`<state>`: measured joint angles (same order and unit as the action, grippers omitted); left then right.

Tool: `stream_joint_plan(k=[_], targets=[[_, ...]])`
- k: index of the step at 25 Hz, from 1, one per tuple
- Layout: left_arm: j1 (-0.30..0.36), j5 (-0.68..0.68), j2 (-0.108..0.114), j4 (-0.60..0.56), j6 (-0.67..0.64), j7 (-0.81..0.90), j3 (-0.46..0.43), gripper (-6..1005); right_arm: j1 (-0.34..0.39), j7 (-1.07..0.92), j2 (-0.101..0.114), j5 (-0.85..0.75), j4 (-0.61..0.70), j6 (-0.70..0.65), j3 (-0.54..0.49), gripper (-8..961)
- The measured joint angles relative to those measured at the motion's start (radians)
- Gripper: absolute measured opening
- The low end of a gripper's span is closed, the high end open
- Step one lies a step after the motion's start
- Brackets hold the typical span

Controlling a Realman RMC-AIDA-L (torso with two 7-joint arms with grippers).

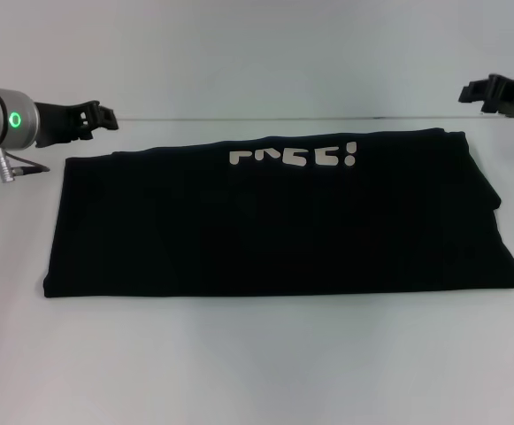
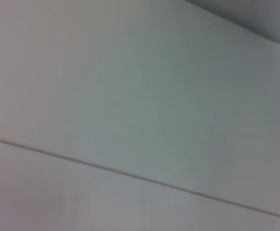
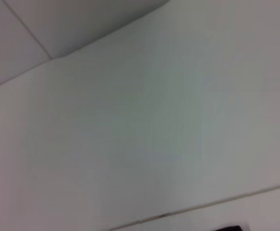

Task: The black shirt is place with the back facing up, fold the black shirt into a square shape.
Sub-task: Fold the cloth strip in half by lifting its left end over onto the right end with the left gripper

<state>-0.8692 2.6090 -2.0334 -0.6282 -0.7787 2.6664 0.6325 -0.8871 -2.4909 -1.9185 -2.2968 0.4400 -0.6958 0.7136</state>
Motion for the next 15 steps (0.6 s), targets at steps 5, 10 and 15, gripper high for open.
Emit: stream_joint_plan(k=[5,10,15], targets=[[0.005,-0.036,-0.002,-0.034,-0.064,-0.003,0.002,447,-0.006,-0.042,0.059,0.0,0.013,-0.118,0.007,484],[0.07,-0.227,0.05,-0.077,-0.273,-0.031,-0.004,564,0.014,-0.094,0.104,0.0,0.063,-0.264,0.001,577],[0.14,-0.336,0.11,-0.037,-0.579,-0.103,-0.188,581,0.038,-0.128,0.13,-0.001,0.138,-0.408,0.001,707]])
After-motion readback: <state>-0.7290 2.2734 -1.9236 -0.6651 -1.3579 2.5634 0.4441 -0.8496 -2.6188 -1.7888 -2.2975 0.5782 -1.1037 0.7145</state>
